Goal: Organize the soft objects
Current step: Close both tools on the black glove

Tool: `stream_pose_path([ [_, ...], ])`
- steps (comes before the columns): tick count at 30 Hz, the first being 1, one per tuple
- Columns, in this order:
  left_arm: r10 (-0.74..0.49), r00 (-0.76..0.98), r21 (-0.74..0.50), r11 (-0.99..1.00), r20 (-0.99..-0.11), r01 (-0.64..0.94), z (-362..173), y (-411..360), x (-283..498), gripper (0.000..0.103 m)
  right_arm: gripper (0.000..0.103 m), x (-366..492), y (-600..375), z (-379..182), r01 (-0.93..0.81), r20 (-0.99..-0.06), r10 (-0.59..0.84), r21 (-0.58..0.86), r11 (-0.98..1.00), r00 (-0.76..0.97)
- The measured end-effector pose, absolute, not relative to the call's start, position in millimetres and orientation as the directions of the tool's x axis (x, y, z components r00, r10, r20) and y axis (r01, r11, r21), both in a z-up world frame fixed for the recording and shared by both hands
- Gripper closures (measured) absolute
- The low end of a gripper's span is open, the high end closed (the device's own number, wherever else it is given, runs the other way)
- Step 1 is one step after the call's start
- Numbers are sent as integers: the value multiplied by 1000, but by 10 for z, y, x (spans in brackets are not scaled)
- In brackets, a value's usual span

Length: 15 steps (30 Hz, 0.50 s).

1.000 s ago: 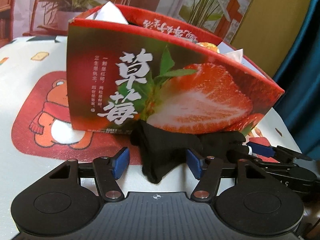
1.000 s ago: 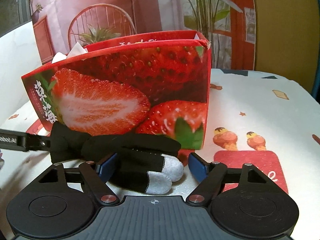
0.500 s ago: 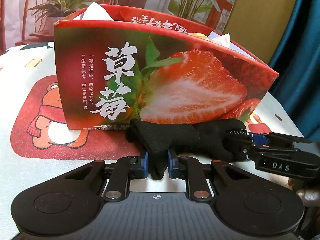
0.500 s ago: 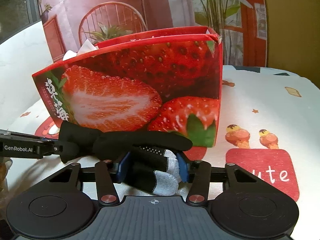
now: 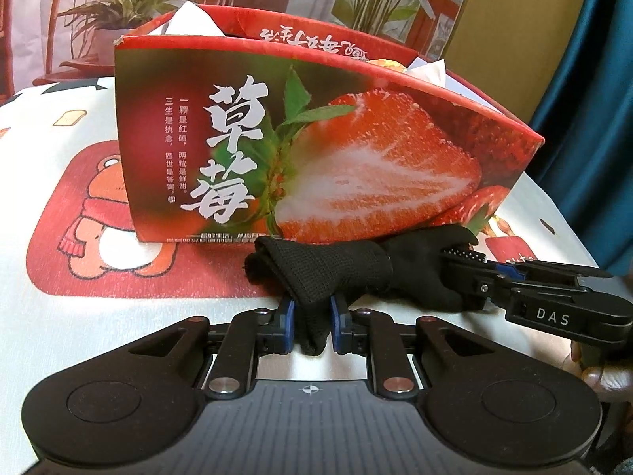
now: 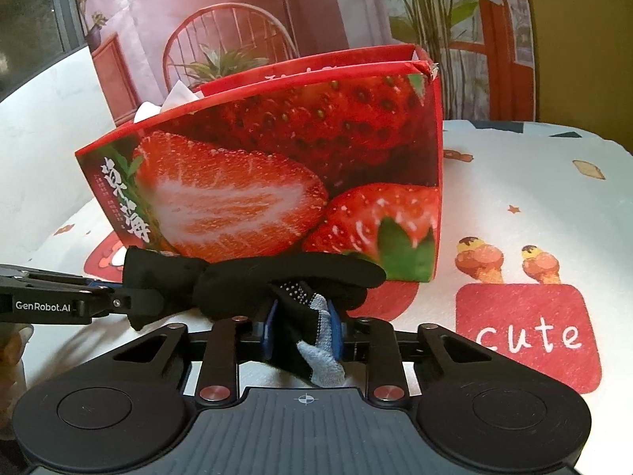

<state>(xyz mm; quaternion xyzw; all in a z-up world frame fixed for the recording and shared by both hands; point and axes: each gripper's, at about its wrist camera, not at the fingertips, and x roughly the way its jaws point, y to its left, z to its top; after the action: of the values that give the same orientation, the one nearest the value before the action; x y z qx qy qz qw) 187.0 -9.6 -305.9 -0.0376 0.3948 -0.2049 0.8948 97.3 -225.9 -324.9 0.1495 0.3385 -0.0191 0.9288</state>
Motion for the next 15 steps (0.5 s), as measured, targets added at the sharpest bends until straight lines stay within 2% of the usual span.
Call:
stream_pose_path([
  [15, -414, 635, -242, 907, -652, 344, -2885, -20, 1735, 85, 90, 893, -2155, -3134, 120, -634, 78, 263, 957, 769],
])
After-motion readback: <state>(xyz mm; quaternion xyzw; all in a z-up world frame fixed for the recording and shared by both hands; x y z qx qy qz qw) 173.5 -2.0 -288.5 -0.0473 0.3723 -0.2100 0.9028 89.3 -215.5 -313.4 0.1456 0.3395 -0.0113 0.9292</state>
